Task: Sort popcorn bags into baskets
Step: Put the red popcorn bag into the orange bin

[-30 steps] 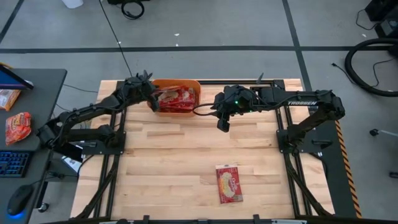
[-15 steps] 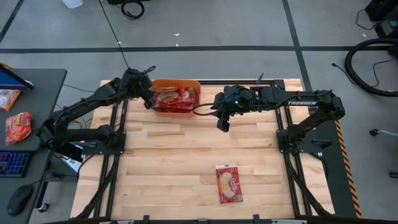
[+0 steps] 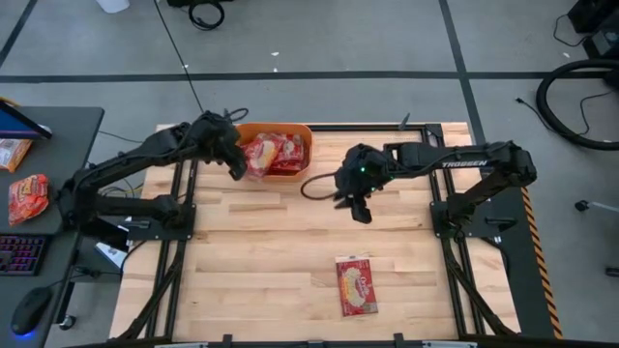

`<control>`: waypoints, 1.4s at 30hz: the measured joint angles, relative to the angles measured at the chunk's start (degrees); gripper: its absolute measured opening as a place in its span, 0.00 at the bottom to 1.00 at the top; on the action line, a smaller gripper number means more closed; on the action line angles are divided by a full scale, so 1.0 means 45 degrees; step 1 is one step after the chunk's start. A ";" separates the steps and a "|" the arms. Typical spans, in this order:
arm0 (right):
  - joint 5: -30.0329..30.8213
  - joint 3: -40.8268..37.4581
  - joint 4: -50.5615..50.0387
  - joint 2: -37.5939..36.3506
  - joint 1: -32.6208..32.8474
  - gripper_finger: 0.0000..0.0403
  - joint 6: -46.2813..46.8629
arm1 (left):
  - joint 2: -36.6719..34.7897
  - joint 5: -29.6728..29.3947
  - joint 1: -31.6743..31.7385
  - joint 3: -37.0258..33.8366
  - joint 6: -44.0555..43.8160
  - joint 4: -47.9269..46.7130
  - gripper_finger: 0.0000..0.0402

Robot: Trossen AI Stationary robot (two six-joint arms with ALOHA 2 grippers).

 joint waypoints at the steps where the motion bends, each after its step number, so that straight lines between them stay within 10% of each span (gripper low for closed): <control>1: -0.0211 -0.0163 0.0126 0.0000 0.0111 0.29 0.0003 | 0.0000 0.0467 -0.0284 0.0000 -0.0271 0.0043 0.44; 8: 0.0019 -0.0594 0.0193 0.0200 0.1781 0.29 -0.1241 | 0.0000 0.2053 -0.2550 -0.0010 -0.2827 0.1342 0.44; 42: 0.0883 -0.0639 -0.0235 0.6027 0.6798 0.29 0.2803 | 0.0277 -0.0785 -0.9882 -0.0034 -0.7416 0.1622 0.44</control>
